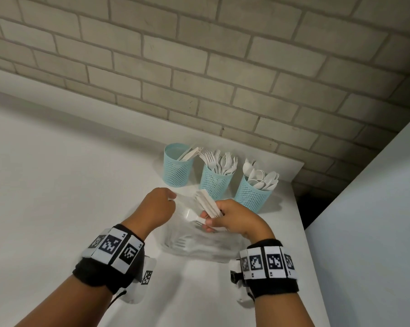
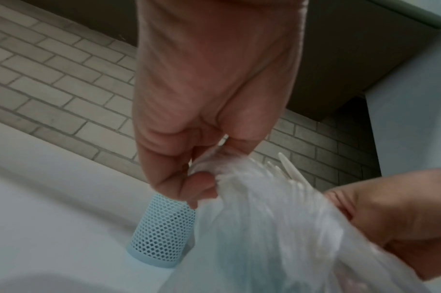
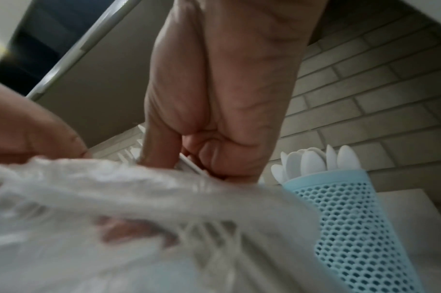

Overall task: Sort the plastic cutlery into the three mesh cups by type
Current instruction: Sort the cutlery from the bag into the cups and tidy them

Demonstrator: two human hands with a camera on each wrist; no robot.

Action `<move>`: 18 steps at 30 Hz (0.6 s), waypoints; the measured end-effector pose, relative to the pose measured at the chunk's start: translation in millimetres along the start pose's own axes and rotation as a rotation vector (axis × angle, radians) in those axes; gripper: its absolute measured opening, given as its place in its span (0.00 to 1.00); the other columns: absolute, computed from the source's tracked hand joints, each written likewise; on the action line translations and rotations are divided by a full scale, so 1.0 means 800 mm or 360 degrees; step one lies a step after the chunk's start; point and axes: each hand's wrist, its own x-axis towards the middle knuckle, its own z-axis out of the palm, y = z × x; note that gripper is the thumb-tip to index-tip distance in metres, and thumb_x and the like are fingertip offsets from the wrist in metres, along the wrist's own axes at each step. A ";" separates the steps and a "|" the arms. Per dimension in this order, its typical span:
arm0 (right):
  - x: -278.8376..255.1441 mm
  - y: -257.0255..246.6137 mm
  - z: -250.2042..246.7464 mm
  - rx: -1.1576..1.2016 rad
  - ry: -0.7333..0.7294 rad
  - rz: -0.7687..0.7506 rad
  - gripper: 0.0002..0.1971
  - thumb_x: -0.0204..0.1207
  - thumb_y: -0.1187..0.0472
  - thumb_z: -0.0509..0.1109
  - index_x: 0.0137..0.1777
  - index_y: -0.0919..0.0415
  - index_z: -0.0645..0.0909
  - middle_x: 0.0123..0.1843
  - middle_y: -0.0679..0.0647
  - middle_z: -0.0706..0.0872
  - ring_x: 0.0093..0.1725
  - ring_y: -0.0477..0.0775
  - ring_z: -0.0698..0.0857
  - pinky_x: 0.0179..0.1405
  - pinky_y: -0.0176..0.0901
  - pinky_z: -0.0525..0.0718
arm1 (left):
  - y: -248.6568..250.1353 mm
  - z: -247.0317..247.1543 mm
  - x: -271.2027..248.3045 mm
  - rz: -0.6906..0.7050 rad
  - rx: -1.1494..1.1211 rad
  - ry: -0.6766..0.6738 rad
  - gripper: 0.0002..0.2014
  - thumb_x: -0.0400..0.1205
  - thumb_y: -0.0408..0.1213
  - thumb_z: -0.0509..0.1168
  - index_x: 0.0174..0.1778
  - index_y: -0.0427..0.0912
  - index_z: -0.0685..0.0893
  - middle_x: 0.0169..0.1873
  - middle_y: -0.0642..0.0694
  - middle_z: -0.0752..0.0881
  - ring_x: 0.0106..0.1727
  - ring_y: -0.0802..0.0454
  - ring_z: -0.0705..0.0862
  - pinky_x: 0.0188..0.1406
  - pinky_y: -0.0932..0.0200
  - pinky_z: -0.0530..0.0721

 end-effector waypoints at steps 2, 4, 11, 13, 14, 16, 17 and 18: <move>-0.004 -0.001 -0.004 0.0364 0.0039 -0.0050 0.09 0.76 0.73 0.69 0.48 0.58 0.82 0.37 0.51 0.89 0.37 0.44 0.88 0.47 0.31 0.84 | -0.001 -0.002 0.001 -0.0004 0.0090 -0.0078 0.20 0.82 0.29 0.55 0.72 0.39 0.74 0.74 0.43 0.73 0.70 0.45 0.76 0.67 0.57 0.73; -0.005 -0.007 -0.006 0.0606 0.0121 -0.0115 0.09 0.75 0.75 0.68 0.48 0.61 0.81 0.38 0.55 0.89 0.37 0.46 0.89 0.46 0.35 0.87 | 0.003 -0.003 -0.002 0.0004 0.0296 -0.0214 0.22 0.82 0.32 0.59 0.74 0.43 0.72 0.75 0.44 0.69 0.76 0.45 0.68 0.70 0.56 0.70; 0.016 -0.035 -0.002 0.1355 0.0410 -0.0250 0.06 0.78 0.75 0.64 0.51 0.66 0.79 0.38 0.55 0.90 0.39 0.47 0.91 0.42 0.40 0.90 | 0.033 0.008 -0.009 0.0517 -0.0350 -0.0213 0.15 0.81 0.35 0.65 0.63 0.47 0.80 0.58 0.51 0.80 0.63 0.54 0.78 0.59 0.67 0.76; 0.021 -0.042 0.002 0.1561 0.0416 -0.0288 0.08 0.79 0.75 0.61 0.54 0.67 0.77 0.39 0.56 0.91 0.42 0.49 0.91 0.43 0.42 0.90 | 0.034 0.014 -0.004 0.0349 -0.0654 -0.0464 0.12 0.83 0.41 0.63 0.61 0.43 0.80 0.56 0.46 0.86 0.59 0.50 0.84 0.63 0.57 0.81; 0.023 -0.043 0.004 0.1612 0.0420 -0.0302 0.08 0.80 0.75 0.60 0.55 0.67 0.77 0.41 0.57 0.91 0.44 0.50 0.90 0.43 0.41 0.90 | 0.033 0.017 -0.003 0.0285 -0.0736 -0.0565 0.14 0.84 0.45 0.61 0.60 0.41 0.81 0.55 0.43 0.87 0.58 0.48 0.86 0.64 0.51 0.82; 0.025 -0.045 0.007 0.1582 0.0426 -0.0303 0.09 0.81 0.73 0.60 0.59 0.68 0.76 0.46 0.58 0.89 0.49 0.51 0.88 0.44 0.38 0.89 | 0.031 0.020 -0.001 0.0212 -0.0908 -0.0739 0.19 0.85 0.48 0.57 0.61 0.38 0.81 0.52 0.42 0.88 0.55 0.47 0.88 0.62 0.50 0.83; 0.026 -0.044 0.009 0.1523 0.0425 -0.0298 0.11 0.81 0.72 0.61 0.62 0.68 0.75 0.47 0.57 0.89 0.51 0.50 0.87 0.46 0.38 0.89 | 0.030 0.021 -0.001 0.0196 -0.0997 -0.0800 0.19 0.85 0.49 0.55 0.61 0.38 0.81 0.50 0.42 0.88 0.53 0.49 0.88 0.59 0.53 0.84; 0.027 -0.043 0.011 0.1450 0.0423 -0.0295 0.12 0.81 0.71 0.61 0.63 0.68 0.75 0.48 0.55 0.89 0.52 0.49 0.87 0.50 0.39 0.88 | 0.031 0.021 -0.001 0.0187 -0.1055 -0.0836 0.20 0.85 0.48 0.54 0.61 0.38 0.81 0.49 0.42 0.89 0.51 0.50 0.88 0.56 0.56 0.85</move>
